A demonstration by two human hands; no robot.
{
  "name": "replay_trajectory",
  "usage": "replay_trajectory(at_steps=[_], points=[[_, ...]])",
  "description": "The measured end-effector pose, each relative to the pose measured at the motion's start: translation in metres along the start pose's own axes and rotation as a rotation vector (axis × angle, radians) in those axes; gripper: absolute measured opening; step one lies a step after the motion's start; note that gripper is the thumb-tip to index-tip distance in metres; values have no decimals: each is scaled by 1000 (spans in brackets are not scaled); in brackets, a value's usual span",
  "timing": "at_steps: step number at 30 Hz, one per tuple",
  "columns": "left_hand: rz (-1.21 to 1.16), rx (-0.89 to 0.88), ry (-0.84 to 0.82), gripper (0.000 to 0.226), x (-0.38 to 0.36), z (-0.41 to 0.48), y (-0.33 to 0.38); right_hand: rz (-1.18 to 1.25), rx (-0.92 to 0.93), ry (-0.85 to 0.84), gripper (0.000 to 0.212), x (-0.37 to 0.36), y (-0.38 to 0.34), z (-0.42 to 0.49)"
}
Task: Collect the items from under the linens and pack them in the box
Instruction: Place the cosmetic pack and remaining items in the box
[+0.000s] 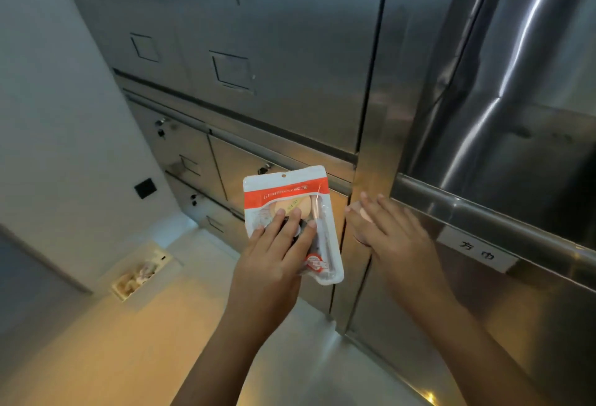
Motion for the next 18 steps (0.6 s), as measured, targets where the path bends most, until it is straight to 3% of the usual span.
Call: replay_trajectory(at_steps=[4, 12, 18], points=[[46, 86, -32, 65, -6, -15, -43, 56, 56, -19, 55, -34, -25, 21], [130, 219, -57, 67, -33, -9, -119, 123, 172, -97, 70, -113, -35, 86], [201, 330, -81, 65, -61, 26, -176, 269, 240, -123, 65, -163, -33, 158]])
Point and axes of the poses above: each hand's wrist, its own z-axis towards the middle knuckle, its own x-axis out of the back of the hand, y = z × x, the point moved 10 cm from there along z, towards the middle knuckle, and after that the axes turned 11 degrees about z, right-handed, at the moved point
